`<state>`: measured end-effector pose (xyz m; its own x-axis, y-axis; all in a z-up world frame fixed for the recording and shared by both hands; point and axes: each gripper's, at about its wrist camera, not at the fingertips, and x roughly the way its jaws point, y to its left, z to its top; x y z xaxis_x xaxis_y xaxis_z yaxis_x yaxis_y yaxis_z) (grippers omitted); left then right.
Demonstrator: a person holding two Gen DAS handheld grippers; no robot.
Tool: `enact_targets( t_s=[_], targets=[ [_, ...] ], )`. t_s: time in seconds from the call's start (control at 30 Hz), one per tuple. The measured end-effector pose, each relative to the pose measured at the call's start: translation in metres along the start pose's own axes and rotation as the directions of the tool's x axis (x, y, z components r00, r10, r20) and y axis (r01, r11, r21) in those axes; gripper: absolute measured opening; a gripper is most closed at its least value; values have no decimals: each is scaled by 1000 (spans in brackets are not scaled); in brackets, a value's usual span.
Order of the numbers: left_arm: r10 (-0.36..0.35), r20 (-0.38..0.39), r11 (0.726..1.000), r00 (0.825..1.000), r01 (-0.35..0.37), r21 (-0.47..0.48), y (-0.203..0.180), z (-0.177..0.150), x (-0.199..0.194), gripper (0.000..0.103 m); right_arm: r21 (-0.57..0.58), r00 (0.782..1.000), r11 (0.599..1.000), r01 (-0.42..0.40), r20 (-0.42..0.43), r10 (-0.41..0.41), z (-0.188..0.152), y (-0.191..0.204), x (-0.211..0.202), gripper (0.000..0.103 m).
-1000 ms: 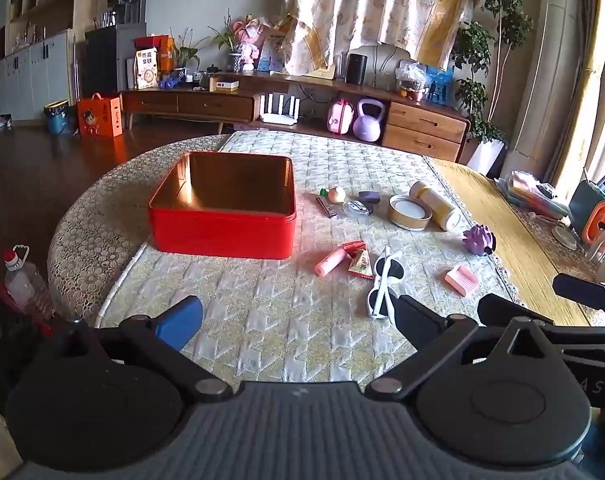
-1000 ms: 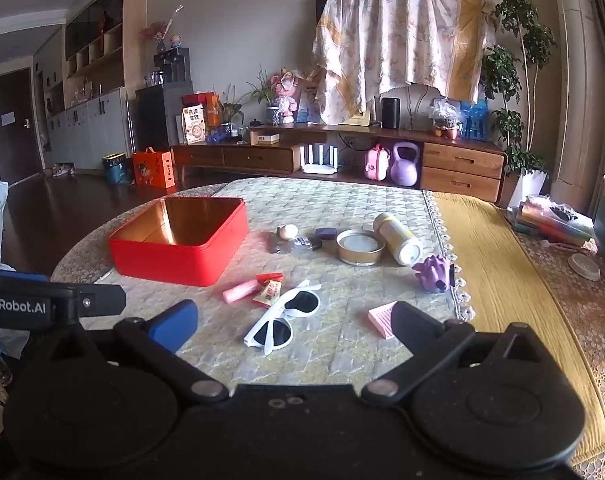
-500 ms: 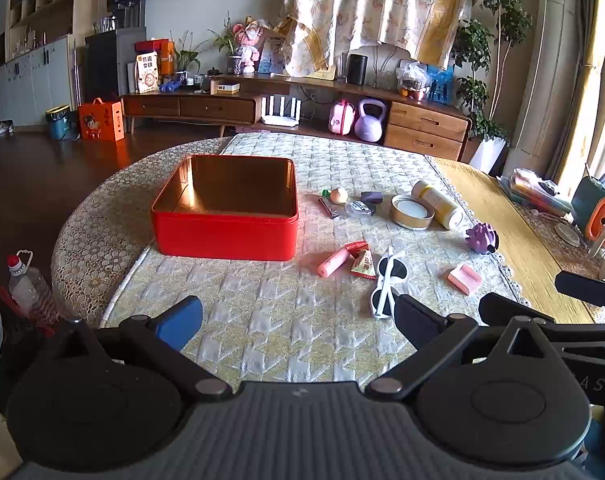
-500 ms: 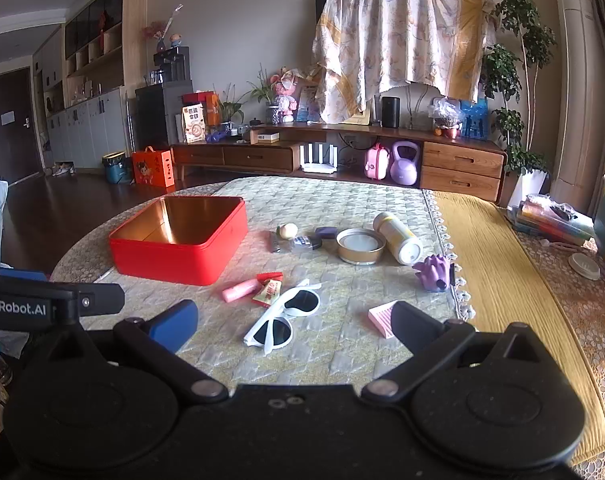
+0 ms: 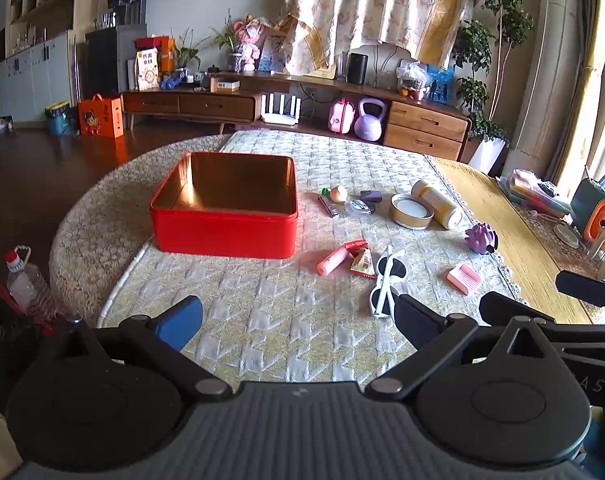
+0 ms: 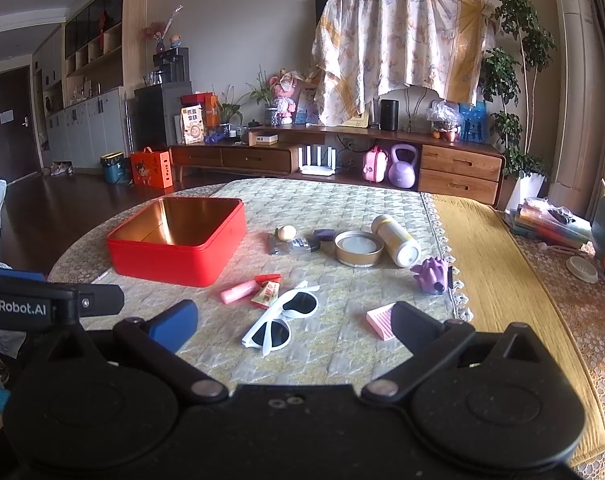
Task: Organize rigid objects
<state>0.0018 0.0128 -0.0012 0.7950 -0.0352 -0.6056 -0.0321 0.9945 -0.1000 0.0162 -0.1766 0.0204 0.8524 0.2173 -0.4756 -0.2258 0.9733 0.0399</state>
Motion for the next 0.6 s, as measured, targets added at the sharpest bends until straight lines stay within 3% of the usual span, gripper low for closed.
enact_targets(
  t_s=[0.6],
  targets=[
    [0,-12,1000,1000,0,-1,-2,-3,3,103,-5,1000,1000,-1,15,1,3,-1,-5,103]
  ],
)
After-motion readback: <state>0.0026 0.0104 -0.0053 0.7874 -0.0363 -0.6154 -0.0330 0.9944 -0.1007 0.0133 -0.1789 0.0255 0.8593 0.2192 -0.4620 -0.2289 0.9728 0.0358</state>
